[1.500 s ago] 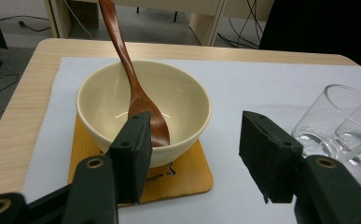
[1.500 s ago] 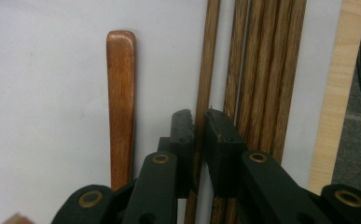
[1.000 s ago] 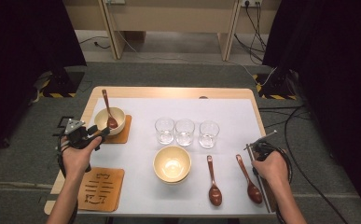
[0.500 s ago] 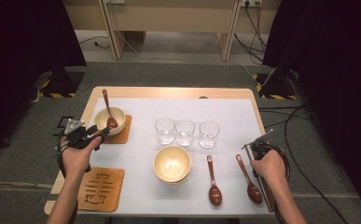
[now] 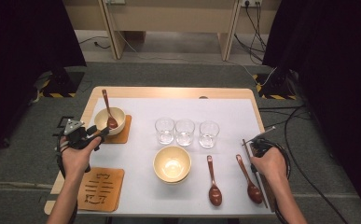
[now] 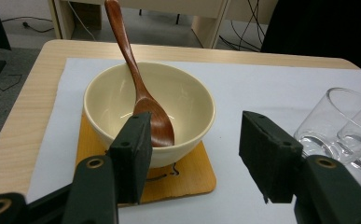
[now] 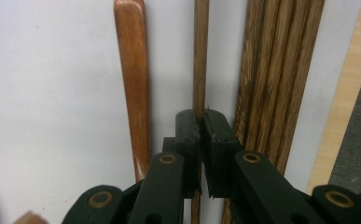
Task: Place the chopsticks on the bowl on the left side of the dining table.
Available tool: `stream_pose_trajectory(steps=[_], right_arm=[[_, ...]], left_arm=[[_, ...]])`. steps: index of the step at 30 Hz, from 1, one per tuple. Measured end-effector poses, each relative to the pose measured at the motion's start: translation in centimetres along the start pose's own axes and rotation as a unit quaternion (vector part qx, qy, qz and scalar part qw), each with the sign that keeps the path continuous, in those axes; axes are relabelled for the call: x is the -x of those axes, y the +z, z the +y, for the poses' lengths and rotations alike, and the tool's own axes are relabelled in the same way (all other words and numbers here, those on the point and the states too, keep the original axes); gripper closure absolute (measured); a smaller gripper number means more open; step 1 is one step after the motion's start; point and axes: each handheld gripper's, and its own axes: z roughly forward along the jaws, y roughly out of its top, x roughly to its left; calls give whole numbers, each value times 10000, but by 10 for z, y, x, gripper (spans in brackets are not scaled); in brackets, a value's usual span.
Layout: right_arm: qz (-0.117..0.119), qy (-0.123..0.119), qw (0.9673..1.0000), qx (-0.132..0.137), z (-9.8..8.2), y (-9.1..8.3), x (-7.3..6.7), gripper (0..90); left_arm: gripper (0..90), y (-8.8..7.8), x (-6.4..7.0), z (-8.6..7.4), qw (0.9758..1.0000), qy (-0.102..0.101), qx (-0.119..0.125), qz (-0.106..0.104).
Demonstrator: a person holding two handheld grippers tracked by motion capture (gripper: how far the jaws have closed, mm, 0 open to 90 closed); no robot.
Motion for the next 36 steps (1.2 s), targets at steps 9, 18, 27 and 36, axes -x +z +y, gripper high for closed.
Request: stream_pose_trajectory(steps=[9, 18, 27, 36], right_arm=[[-63, -101, 9991, 403, 6, -11, -3, 857], [-50, -145, 9966, 813, 12, -21, -4, 857], [-61, -186, 9930, 1161, 16, -30, -7, 857], [-86, -263, 9871, 1578, 20, -42, -9, 857]], left_arm=[[436, -2, -1, 0, 10000, -20, 24, 9], [435, -1, 0, -1, 10000, -8, -1, 9], [436, -1, 0, -1, 10000, -1, 5, 11], [435, -2, 0, -1, 10000, 7, 9, 15]])
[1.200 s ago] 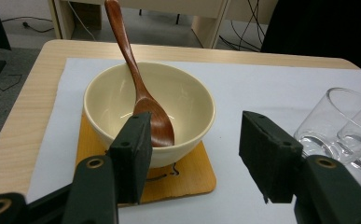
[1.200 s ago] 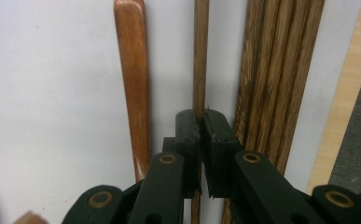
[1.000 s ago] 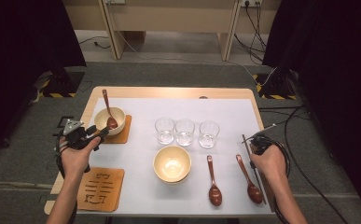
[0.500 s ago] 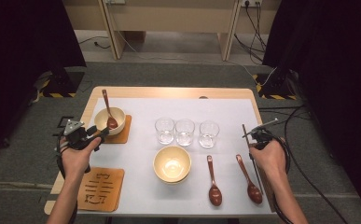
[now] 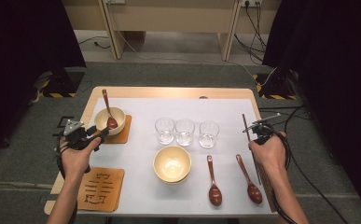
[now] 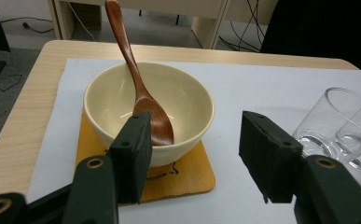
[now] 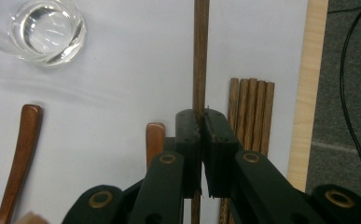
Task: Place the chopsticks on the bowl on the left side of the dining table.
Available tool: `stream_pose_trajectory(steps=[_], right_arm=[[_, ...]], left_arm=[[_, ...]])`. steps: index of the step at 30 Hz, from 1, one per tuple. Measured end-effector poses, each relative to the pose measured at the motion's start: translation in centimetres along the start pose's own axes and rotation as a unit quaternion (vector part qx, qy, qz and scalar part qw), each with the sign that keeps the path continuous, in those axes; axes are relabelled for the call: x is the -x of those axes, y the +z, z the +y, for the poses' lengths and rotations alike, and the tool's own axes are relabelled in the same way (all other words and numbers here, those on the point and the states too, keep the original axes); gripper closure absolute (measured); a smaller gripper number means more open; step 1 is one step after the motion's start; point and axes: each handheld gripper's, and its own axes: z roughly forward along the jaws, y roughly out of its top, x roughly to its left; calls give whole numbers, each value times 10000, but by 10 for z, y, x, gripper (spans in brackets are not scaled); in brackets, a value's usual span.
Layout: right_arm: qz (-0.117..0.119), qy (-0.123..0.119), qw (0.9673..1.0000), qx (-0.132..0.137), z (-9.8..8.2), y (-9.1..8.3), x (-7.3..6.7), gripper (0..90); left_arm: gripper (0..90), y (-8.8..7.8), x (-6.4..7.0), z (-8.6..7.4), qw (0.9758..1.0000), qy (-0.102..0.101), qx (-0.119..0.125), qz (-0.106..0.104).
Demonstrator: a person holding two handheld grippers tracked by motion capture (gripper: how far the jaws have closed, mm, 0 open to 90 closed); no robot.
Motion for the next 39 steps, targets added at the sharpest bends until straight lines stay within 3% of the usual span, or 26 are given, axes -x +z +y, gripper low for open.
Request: stream_pose_trajectory(steps=[16, 32, 39], right_arm=[[40, 53, 9969, 780, 10, -12, -2, 857], [56, -50, 9868, 1615, 17, -18, -6, 857], [132, -50, 9846, 1743, 21, -18, -10, 857]], left_arm=[[435, -1, 1, 1, 10000, 9, 17, -11], [435, -3, -1, 1, 10000, -13, 39, -11], [435, -4, -1, 2, 10000, -8, 67, -4]])
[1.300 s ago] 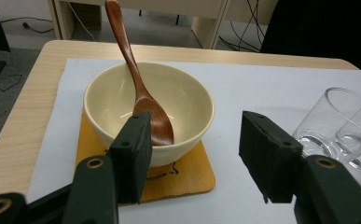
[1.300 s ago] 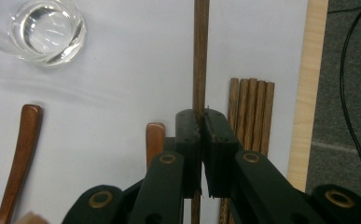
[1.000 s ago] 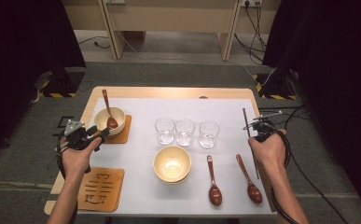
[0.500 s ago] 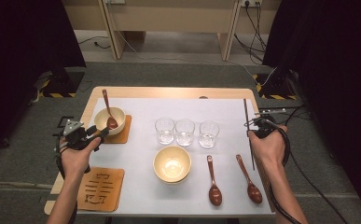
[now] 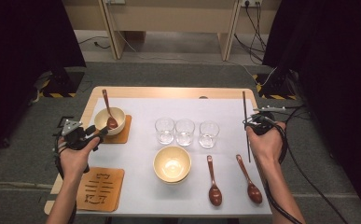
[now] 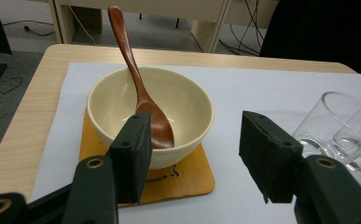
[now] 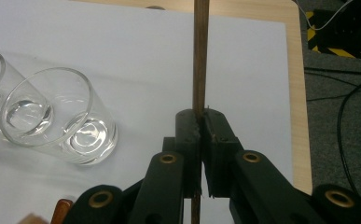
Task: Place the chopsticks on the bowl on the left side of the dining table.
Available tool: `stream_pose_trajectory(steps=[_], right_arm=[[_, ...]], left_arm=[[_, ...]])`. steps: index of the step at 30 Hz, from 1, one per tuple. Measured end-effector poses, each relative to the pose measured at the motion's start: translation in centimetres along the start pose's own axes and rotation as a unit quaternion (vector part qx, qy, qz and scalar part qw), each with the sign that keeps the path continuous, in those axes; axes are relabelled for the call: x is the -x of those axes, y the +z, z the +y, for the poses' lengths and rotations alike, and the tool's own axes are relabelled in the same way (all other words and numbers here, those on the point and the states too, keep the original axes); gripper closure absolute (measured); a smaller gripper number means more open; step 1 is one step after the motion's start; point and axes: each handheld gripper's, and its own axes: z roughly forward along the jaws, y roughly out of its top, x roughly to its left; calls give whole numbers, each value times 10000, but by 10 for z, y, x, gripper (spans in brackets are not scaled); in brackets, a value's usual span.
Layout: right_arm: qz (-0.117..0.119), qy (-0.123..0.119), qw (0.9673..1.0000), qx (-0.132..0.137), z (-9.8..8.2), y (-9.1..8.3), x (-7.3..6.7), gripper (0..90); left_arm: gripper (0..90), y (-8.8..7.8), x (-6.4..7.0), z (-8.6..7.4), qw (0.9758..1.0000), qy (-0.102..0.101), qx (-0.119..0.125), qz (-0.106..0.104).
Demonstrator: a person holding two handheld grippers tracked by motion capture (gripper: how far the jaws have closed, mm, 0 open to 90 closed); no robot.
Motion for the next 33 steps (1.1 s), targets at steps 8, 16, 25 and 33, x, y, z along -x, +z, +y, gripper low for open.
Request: stream_pose_trajectory(steps=[8, 16, 25, 33], right_arm=[[-22, -89, 9998, 149, 3, 3, -2, 857], [-20, -106, 9989, 456, 6, 2, -3, 857], [20, -100, 9965, 825, 10, 2, -5, 857], [41, -109, 9939, 1099, 13, 3, -7, 857]], left_arm=[[434, 0, 0, 0, 10000, 15, -12, 17], [434, -1, 1, 1, 10000, 31, 9, 18], [434, -2, 1, 1, 10000, 28, 24, 15], [434, -2, 1, 1, 10000, 34, 32, 5]])
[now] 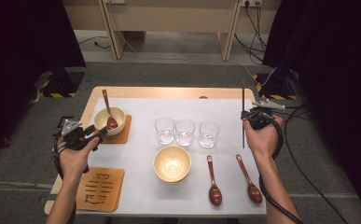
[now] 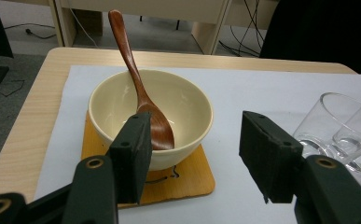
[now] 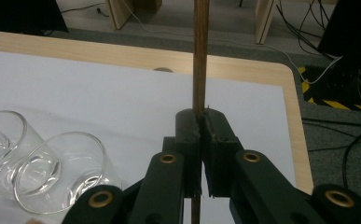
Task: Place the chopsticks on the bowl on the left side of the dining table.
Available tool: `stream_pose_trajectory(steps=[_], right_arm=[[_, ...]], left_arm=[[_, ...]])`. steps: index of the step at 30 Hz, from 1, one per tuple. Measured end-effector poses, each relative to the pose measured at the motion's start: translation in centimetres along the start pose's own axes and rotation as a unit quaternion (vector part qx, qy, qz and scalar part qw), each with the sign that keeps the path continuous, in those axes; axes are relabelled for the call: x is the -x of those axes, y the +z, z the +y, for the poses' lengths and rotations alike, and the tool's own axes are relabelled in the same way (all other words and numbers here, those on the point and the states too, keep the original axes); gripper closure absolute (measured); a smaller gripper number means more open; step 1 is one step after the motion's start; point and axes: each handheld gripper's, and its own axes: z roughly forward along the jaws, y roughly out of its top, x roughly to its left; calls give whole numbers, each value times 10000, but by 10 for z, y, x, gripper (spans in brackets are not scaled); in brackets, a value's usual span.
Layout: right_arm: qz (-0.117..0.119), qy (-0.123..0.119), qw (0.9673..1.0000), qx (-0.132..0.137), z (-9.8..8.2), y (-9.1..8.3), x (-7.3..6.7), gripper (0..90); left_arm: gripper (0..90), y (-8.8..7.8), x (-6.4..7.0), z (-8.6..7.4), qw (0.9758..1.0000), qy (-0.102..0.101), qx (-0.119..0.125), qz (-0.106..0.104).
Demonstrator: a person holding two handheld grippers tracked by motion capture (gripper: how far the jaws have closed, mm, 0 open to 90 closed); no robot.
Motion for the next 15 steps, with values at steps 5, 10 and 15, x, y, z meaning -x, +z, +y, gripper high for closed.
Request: stream_pose_trajectory(steps=[5, 10, 15], right_arm=[[-34, -27, 9998, 179, 2, 1, -1, 857], [-20, -16, 9994, 345, 3, 3, -3, 857], [-6, -57, 9987, 501, 4, 5, -4, 857]], left_arm=[[434, 0, 0, 0, 10000, 7, 3, 0], [434, 0, 1, 0, 10000, 14, 6, 1], [434, -1, 0, 0, 10000, 12, 8, -2]])
